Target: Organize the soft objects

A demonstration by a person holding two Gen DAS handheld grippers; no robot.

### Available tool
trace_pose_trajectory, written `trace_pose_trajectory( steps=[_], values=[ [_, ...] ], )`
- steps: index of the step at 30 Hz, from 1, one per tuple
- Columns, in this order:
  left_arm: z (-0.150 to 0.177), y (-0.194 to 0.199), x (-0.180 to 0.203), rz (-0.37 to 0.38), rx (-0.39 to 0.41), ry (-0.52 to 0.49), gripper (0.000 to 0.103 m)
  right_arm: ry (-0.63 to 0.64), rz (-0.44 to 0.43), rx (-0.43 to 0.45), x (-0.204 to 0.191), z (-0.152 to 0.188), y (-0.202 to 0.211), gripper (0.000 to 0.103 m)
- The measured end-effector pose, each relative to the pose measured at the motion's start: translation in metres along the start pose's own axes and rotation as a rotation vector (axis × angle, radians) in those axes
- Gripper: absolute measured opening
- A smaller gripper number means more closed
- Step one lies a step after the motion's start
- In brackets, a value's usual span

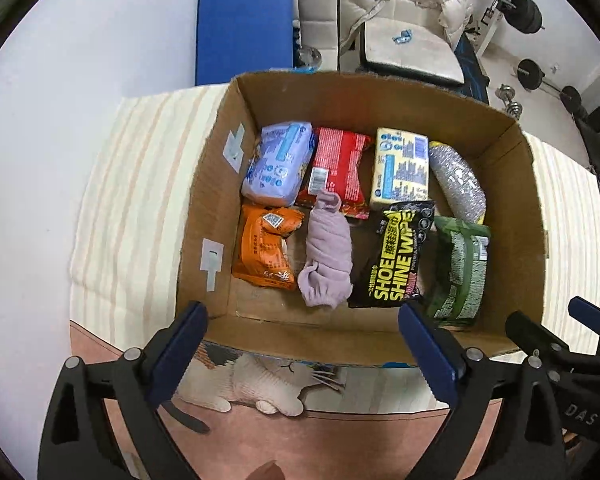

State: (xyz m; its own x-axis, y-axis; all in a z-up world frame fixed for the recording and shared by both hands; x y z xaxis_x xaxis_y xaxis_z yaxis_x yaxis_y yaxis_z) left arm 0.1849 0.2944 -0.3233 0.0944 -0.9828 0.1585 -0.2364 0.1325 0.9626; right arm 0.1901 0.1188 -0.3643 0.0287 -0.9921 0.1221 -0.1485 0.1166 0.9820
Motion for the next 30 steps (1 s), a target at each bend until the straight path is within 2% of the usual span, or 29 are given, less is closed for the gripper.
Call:
trace_pose_trajectory(
  steps=[5,10,17,24,30],
  values=[
    [0.000,0.014,0.004,-0.009,0.035,-0.008,0.098,-0.014,0.028,0.039,0.008,0.003,0.014,0.103],
    [0.003,0.035,0.013,0.000,0.069,-0.030,0.100,-0.037,0.004,0.085,0.017,0.007,0.042,0.103],
    [0.023,0.109,0.040,0.017,0.176,-0.086,0.100,-0.057,-0.038,0.196,0.038,0.029,0.111,0.103],
    [0.056,0.186,0.061,0.060,0.268,-0.101,0.100,-0.076,-0.047,0.303,0.067,0.072,0.186,0.103],
    [0.079,0.227,0.074,0.077,0.306,-0.111,0.100,-0.073,-0.059,0.375,0.080,0.102,0.237,0.103]
  ],
)
Point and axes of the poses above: each gripper's, at about its wrist camera, not at the fingertips, and y roughly against the way its jaws point, x to its right, z to its underside, the point moved 5 cm from there along -y, roughly the way its jaws point, and after that the axes turned 12 degrees about z, right-handed, at the moved point
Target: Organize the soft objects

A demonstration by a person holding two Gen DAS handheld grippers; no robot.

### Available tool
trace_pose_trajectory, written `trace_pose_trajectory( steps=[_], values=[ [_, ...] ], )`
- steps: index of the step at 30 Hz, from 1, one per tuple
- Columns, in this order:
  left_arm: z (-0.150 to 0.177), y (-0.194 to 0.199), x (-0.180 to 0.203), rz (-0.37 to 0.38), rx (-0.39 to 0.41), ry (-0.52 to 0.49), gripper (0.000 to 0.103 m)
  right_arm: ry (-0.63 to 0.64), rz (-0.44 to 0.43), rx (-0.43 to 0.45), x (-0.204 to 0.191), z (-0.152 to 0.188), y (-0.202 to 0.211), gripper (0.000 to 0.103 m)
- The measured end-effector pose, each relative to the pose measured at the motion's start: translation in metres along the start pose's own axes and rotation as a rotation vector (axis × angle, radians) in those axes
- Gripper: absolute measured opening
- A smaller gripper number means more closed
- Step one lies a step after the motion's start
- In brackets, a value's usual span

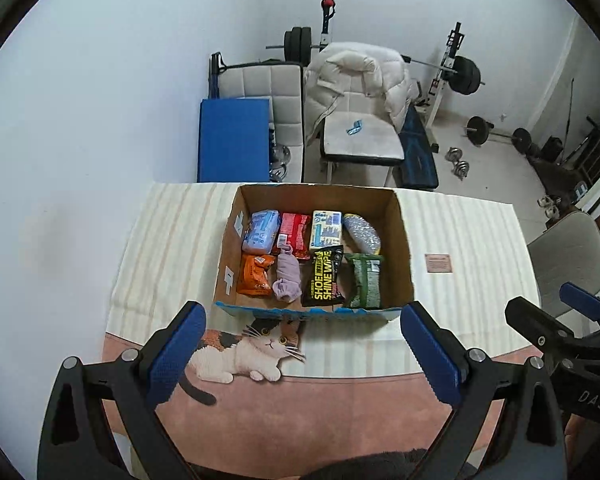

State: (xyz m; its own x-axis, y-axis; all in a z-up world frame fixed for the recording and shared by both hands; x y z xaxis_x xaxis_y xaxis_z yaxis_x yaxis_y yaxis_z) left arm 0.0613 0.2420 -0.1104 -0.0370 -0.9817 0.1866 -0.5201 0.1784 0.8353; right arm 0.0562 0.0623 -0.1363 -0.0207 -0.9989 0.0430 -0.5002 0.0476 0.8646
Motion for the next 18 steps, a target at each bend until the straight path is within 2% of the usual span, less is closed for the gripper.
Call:
trace_pose_trajectory(
  steps=[6,11,18],
  values=[
    [0.006,0.025,0.013,0.027,0.026,-0.004,0.100,0.015,-0.011,0.020,0.006,0.009,0.035,0.103],
    [0.009,0.036,0.019,0.000,0.054,-0.036,0.100,0.023,0.000,0.056,0.011,0.014,0.058,0.103],
    [0.007,0.036,0.016,-0.017,0.084,-0.036,0.100,-0.017,0.032,0.075,0.022,0.011,0.056,0.103]
  ],
)
Point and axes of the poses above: each gripper's, at about its wrist camera, not at the fingertips, and y roughly against the way its jaws point, x to its right, z to its underside, the point moved 5 cm from there along -y, roughly the way its jaws point, and after that the axes turned 12 degrees about z, right-handed, at the moved point
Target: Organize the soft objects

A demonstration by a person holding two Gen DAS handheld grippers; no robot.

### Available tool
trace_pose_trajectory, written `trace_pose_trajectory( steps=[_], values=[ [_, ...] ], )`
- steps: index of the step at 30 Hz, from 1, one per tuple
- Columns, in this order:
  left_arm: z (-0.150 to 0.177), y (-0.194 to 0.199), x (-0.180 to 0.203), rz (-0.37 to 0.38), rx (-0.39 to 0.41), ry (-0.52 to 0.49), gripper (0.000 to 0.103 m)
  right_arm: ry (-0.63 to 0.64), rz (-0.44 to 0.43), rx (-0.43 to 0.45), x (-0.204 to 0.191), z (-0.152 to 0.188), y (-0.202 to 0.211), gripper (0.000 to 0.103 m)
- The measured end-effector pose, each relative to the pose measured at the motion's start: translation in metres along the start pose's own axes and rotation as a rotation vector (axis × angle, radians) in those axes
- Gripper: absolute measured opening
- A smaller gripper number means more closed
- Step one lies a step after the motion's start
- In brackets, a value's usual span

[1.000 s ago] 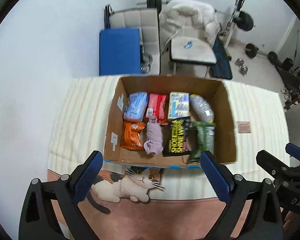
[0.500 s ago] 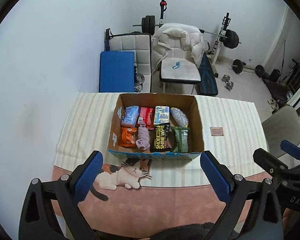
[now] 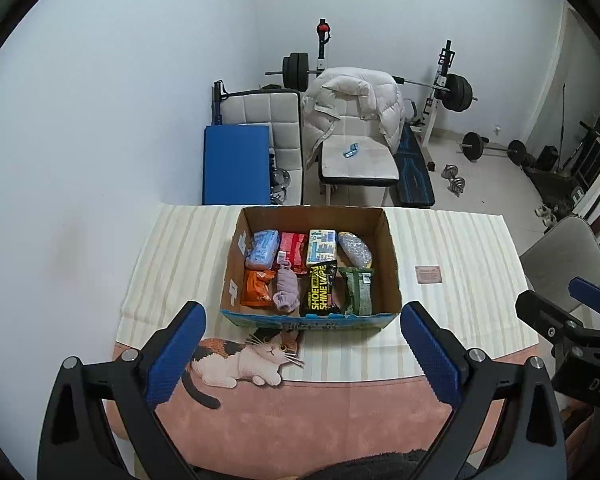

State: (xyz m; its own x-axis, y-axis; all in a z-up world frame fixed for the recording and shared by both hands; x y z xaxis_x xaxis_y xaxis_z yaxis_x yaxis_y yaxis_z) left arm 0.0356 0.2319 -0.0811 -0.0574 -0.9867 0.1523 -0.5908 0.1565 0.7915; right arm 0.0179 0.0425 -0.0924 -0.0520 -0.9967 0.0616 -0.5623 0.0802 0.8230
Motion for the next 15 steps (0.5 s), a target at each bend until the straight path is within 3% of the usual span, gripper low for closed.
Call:
trace_pose_trajectory(
  steps=[8,15],
  values=[
    [-0.0020,-0.0018,-0.0074,-0.037,0.024,0.005,0.103,0.001,0.072,0.011,0.0027,-0.0010,-0.0105,0.103],
    [-0.0027,-0.0019,-0.0110,-0.036,0.029,0.015,0.103,0.016,0.075,0.020,-0.0024,-0.0049,-0.0109,0.103]
  ],
)
Point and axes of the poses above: each gripper's, at about its wrist camera, not at the fingertips, and y roughly against the way its jaws point, x to its right, z to its underside, the point moved 5 cm from there along -y, roughly the way its jaws point, and after that the axes turned 12 degrees about z, right-handed, at the moved point
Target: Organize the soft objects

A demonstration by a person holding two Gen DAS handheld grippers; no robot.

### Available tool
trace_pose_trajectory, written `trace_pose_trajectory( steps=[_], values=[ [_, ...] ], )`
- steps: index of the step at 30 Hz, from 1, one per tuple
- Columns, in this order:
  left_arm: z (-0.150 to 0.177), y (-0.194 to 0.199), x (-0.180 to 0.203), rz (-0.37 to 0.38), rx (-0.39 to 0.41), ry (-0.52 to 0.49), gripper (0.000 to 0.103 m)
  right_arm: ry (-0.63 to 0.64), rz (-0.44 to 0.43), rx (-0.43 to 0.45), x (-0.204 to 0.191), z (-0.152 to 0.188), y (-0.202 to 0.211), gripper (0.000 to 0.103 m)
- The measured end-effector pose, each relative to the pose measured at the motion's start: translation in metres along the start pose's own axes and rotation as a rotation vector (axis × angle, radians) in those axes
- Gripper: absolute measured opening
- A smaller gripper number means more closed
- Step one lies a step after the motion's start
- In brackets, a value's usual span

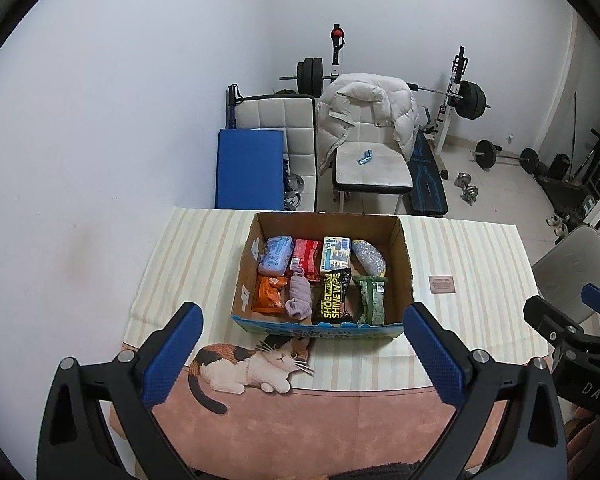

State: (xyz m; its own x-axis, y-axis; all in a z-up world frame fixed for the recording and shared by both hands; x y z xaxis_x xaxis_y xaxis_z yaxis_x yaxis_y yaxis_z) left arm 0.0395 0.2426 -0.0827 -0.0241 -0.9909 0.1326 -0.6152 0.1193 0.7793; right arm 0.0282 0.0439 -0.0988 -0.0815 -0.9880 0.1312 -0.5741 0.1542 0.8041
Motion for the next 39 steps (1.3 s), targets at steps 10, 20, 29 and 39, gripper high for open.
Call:
trace_pose_trajectory(
  steps=[10,20,29,39],
  values=[
    [0.0012,0.0020,-0.0014,0.006,-0.004,0.009,0.103,0.002,0.007,0.017,0.0003,-0.0025,0.0041,0.103],
    [0.0014,0.0032,-0.0024,0.011,-0.003,0.015,0.103,0.014,0.004,0.017,0.0002,-0.0030,0.0074,0.103],
    [0.0048,0.0040,0.0002,0.008,-0.003,0.023,0.103,0.024,0.003,0.020,-0.0005,-0.0023,0.0096,0.103],
    [0.0073,0.0051,0.0016,0.003,0.007,0.037,0.103,0.024,0.010,0.029,-0.0004,-0.0028,0.0093,0.103]
  ],
)
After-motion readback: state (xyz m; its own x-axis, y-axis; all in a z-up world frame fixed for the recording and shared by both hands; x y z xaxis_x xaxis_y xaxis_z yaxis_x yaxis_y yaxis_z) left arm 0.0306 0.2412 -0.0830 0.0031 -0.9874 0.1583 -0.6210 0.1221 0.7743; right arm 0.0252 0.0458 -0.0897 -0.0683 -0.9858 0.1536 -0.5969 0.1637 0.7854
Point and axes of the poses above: each gripper's, at about its wrist camera, not at the fingertips, and y roughly against the way its jaws point, x to its right, z to its underside, the point moved 5 cm from there along -y, roughly the way its jaws point, and after that the axes turned 12 degrees about z, right-handed, at the moved point
